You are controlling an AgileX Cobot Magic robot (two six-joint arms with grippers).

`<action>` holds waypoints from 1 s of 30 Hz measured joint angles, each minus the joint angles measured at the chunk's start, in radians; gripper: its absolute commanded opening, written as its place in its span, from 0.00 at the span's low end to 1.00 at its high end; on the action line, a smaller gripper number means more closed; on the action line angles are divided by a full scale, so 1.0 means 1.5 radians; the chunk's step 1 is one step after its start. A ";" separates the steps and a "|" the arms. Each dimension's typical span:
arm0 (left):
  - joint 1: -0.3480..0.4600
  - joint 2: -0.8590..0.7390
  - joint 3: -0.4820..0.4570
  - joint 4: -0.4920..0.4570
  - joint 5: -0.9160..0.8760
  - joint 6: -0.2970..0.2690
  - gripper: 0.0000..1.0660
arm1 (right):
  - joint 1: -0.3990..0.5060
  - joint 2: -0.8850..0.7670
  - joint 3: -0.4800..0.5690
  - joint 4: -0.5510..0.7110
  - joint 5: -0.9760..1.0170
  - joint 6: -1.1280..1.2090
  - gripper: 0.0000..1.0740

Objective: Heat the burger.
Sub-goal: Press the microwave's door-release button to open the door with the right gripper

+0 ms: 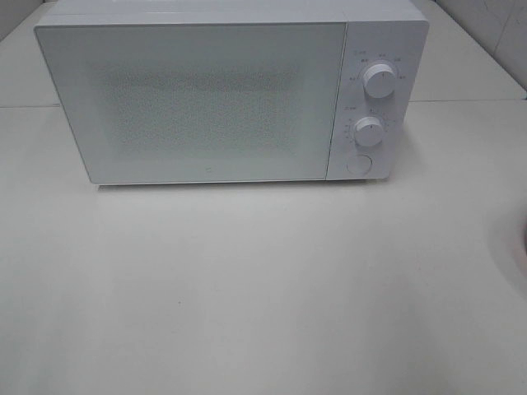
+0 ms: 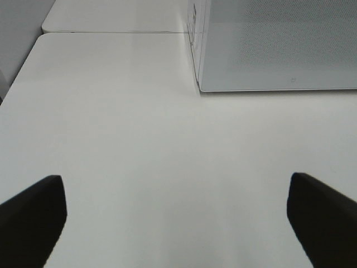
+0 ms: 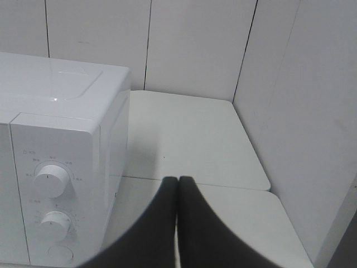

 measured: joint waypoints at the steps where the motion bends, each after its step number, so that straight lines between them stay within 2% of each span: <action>1: 0.000 0.000 0.000 0.000 0.000 0.000 0.98 | 0.000 0.000 0.000 0.000 0.000 0.000 0.00; 8: 0.000 0.000 0.000 0.000 0.000 0.000 0.98 | 0.000 0.067 0.105 0.004 -0.186 0.027 0.00; 14: 0.000 0.000 0.000 0.000 0.000 0.000 0.98 | 0.000 0.135 0.155 0.004 -0.322 0.033 0.00; 21: 0.000 0.000 0.000 0.000 0.000 0.000 0.98 | 0.000 0.243 0.166 -0.033 -0.400 0.066 0.00; 30: 0.000 0.000 0.000 0.000 0.000 0.000 0.98 | 0.000 0.386 0.166 -0.087 -0.493 0.256 0.00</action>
